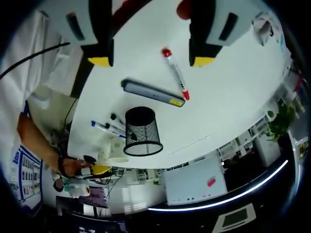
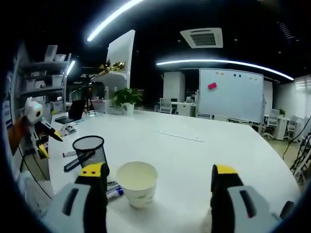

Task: Place the scattered laser pointers and whiteboard markers into the pen holder and stack the scattered paper cups together

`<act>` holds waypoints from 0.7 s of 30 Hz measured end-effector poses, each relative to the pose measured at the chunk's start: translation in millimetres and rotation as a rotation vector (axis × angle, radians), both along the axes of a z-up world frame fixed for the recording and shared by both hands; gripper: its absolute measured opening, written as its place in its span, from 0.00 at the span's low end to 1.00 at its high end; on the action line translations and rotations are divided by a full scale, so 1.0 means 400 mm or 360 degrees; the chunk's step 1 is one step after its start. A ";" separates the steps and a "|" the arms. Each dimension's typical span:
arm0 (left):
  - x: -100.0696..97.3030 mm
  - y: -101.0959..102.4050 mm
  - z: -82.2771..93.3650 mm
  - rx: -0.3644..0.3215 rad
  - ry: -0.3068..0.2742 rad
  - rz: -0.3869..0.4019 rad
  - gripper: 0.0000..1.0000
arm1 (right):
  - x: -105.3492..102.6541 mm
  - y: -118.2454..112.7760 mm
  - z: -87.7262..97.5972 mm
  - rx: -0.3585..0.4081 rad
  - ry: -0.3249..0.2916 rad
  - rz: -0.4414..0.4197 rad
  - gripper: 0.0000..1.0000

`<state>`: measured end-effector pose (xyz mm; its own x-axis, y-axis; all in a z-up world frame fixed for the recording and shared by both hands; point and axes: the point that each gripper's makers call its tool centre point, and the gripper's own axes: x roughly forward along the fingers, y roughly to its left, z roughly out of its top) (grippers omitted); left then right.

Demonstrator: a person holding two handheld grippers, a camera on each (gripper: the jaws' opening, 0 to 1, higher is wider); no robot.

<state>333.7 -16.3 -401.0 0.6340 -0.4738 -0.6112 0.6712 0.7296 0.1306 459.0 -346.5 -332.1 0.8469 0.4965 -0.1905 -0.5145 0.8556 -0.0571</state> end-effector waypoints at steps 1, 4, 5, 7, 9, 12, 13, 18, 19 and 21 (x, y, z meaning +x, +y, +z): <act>0.000 0.001 0.000 -0.0001 0.0002 0.0002 0.63 | 0.000 0.003 -0.002 -0.0004 0.0002 0.0005 0.88; 0.000 0.003 -0.001 0.0002 0.0002 0.0005 0.63 | -0.001 0.007 -0.008 -0.0011 0.0009 0.0014 0.87; 0.000 0.003 -0.001 -0.0001 0.0003 0.0006 0.63 | -0.001 0.009 -0.009 -0.0010 0.0012 0.0017 0.87; 0.000 0.004 -0.001 -0.0001 0.0003 0.0007 0.63 | -0.002 0.012 -0.008 -0.0006 0.0010 0.0023 0.87; 0.001 0.003 0.000 0.0001 0.0002 0.0007 0.63 | -0.003 0.015 -0.007 -0.0005 0.0009 0.0029 0.87; 0.001 0.002 0.000 -0.0003 0.0002 0.0007 0.63 | -0.006 0.018 -0.008 -0.0011 0.0010 0.0034 0.87; 0.001 0.002 -0.001 -0.0002 0.0002 0.0007 0.63 | -0.007 0.020 -0.007 -0.0011 0.0009 0.0037 0.87; -0.001 0.004 -0.004 -0.0003 0.0005 0.0007 0.63 | -0.013 0.027 -0.010 -0.0025 0.0015 0.0046 0.87; 0.000 0.003 -0.004 -0.0002 0.0006 0.0007 0.63 | -0.014 0.028 -0.012 -0.0029 0.0017 0.0052 0.87; 0.000 0.002 -0.004 -0.0001 0.0006 0.0006 0.63 | -0.015 0.031 -0.014 -0.0036 0.0020 0.0057 0.87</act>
